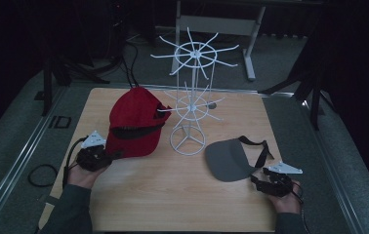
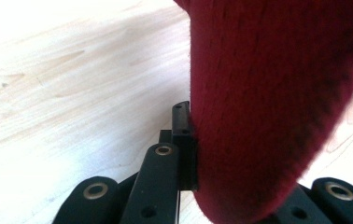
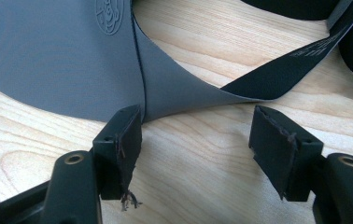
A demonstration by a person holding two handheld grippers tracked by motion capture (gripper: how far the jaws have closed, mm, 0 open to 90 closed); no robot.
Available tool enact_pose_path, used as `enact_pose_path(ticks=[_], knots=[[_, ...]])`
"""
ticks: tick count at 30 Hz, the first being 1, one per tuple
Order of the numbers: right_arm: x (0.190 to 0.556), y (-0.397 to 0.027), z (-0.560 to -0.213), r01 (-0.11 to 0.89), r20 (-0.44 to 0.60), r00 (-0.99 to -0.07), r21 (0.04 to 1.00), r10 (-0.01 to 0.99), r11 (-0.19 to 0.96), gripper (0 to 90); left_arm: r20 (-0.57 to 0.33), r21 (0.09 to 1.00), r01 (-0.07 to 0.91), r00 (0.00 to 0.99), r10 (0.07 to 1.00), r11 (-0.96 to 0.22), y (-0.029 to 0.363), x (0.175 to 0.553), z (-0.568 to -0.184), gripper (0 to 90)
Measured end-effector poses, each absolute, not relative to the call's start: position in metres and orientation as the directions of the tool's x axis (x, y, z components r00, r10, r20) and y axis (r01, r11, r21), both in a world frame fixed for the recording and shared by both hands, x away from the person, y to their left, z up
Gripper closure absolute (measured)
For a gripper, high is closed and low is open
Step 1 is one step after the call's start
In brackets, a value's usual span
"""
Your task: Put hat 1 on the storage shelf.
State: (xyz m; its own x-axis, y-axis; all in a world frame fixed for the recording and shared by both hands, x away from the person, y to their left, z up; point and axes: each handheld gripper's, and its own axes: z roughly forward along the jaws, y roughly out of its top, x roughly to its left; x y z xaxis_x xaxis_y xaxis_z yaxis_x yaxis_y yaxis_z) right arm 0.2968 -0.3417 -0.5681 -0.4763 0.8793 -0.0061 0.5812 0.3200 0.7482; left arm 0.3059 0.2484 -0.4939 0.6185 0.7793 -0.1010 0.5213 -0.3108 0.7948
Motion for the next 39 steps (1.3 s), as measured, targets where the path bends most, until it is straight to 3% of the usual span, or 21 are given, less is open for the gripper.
enact_pose_path(ticks=[39], knots=[[0.297,-0.342,-0.568,0.581,-0.007,-0.477,0.748,0.879,0.321,34.0,-0.051,0.873,0.437,0.524,0.85,-0.217,0.272,0.315,-0.438,85.7]])
